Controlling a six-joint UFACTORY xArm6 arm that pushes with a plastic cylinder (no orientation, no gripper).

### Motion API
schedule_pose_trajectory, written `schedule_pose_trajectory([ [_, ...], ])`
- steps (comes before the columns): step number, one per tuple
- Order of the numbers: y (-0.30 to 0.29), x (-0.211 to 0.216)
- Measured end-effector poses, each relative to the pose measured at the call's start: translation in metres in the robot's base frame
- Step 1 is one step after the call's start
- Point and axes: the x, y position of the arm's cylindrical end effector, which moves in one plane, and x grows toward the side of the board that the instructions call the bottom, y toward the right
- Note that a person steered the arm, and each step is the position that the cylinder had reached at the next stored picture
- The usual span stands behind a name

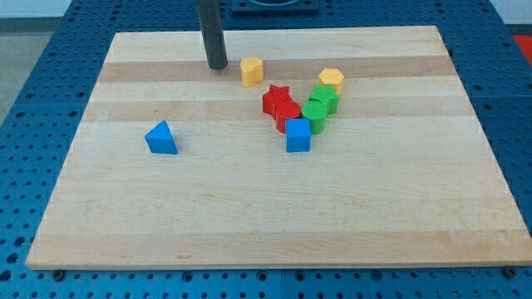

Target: Push the heart into the red star

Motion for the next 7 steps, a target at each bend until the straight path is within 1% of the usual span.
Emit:
schedule_pose_trajectory([
  [2,0.033,-0.006],
  [3,0.034,-0.004],
  [7,0.045,0.031],
])
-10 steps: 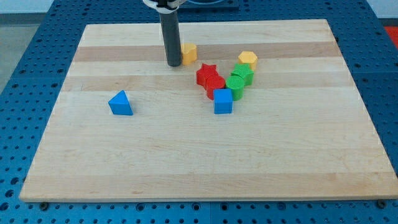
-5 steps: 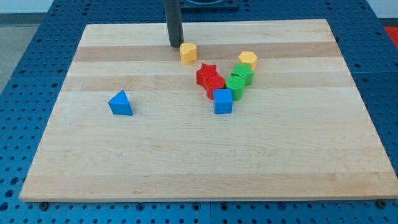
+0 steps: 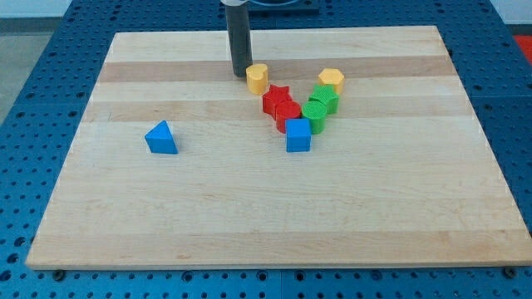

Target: Push the heart into the red star

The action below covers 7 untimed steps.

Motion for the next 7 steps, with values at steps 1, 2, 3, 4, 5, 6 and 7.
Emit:
schedule_pose_trajectory([
  [1,0.005,0.000],
  [2,0.007,0.000],
  [3,0.016,0.000],
  [4,0.026,0.000],
  [5,0.027,-0.002],
  [6,0.032,-0.002],
  [7,0.043,-0.002],
])
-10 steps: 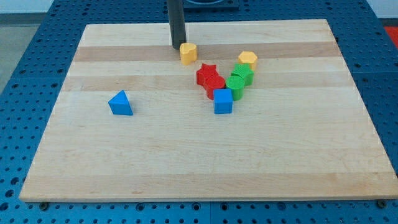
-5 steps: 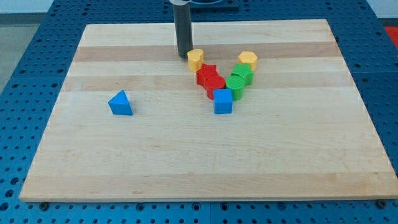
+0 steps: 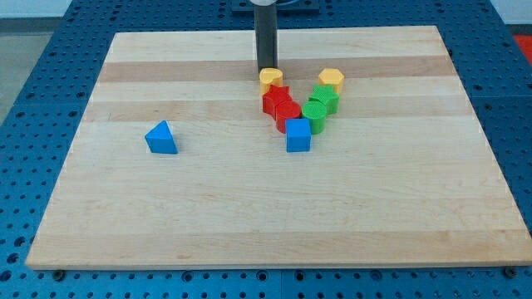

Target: Push the heart into the red star

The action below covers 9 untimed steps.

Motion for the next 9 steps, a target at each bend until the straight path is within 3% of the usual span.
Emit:
schedule_pose_trajectory([
  [9,0.033,0.010],
])
